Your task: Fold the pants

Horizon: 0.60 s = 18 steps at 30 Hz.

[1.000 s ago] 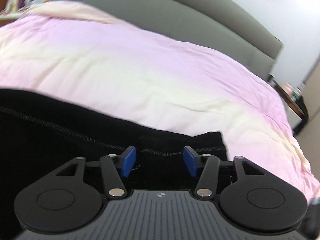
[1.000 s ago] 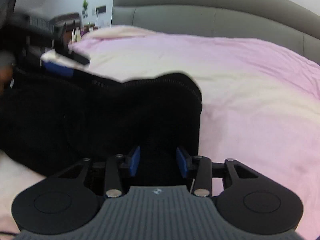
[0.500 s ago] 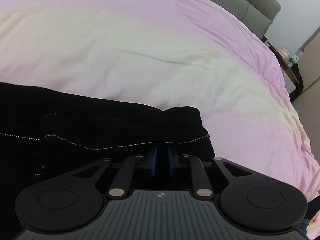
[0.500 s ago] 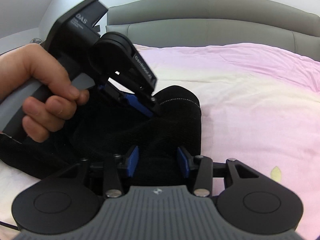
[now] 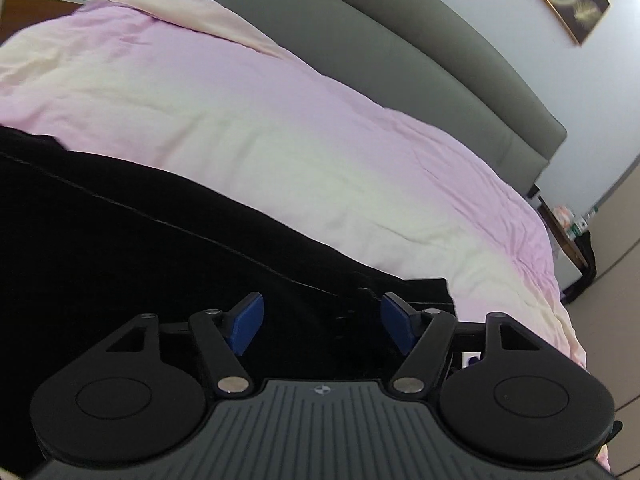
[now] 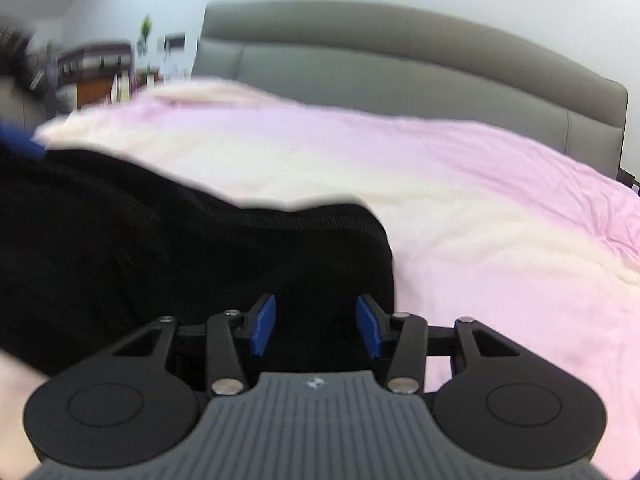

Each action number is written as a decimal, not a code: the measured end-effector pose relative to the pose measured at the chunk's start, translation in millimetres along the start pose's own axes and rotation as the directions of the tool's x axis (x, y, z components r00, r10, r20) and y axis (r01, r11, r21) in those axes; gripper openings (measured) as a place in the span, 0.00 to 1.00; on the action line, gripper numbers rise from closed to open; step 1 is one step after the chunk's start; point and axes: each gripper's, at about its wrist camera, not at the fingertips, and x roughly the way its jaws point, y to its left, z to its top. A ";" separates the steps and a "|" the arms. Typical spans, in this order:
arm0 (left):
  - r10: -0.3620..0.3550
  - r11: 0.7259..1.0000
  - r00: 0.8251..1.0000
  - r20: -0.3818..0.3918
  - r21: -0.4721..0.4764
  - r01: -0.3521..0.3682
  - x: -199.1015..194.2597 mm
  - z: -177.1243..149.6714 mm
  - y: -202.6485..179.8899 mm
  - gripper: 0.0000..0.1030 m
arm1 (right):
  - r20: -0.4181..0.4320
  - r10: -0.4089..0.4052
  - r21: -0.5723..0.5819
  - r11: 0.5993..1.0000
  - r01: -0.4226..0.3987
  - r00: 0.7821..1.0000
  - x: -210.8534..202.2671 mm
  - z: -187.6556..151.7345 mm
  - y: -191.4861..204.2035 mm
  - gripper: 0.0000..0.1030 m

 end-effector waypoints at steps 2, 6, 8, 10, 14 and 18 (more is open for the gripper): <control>0.053 0.998 0.997 0.048 -0.032 -0.051 -31.5 1.4 34.3 0.82 | 0.050 0.038 0.008 0.999 -0.039 0.998 -7.1 13.2 24.3 0.41; 0.109 0.984 0.990 0.090 -0.148 -0.095 -77.1 2.3 99.2 0.82 | -0.123 0.128 -0.001 0.992 -0.129 0.984 16.9 -1.0 81.0 0.43; 0.120 0.973 0.988 0.102 -0.209 -0.097 -91.2 2.9 125.5 0.82 | -0.112 0.033 -0.112 0.993 -0.045 0.993 11.0 -11.4 110.1 0.42; 0.118 0.963 0.987 0.109 -0.256 -0.087 -101.9 5.2 147.4 0.82 | -0.042 -0.027 -0.114 0.993 0.022 0.999 -9.0 -4.0 121.2 0.41; 0.123 0.945 0.983 0.137 -0.319 -0.074 -115.2 2.6 182.4 0.84 | 0.049 0.046 0.035 0.998 -0.047 0.998 -43.8 7.9 128.2 0.45; 0.144 0.902 0.975 0.171 -0.427 -0.058 -131.4 -8.7 222.5 0.84 | 0.025 0.093 -0.066 0.994 -0.091 0.995 -56.2 26.9 178.2 0.45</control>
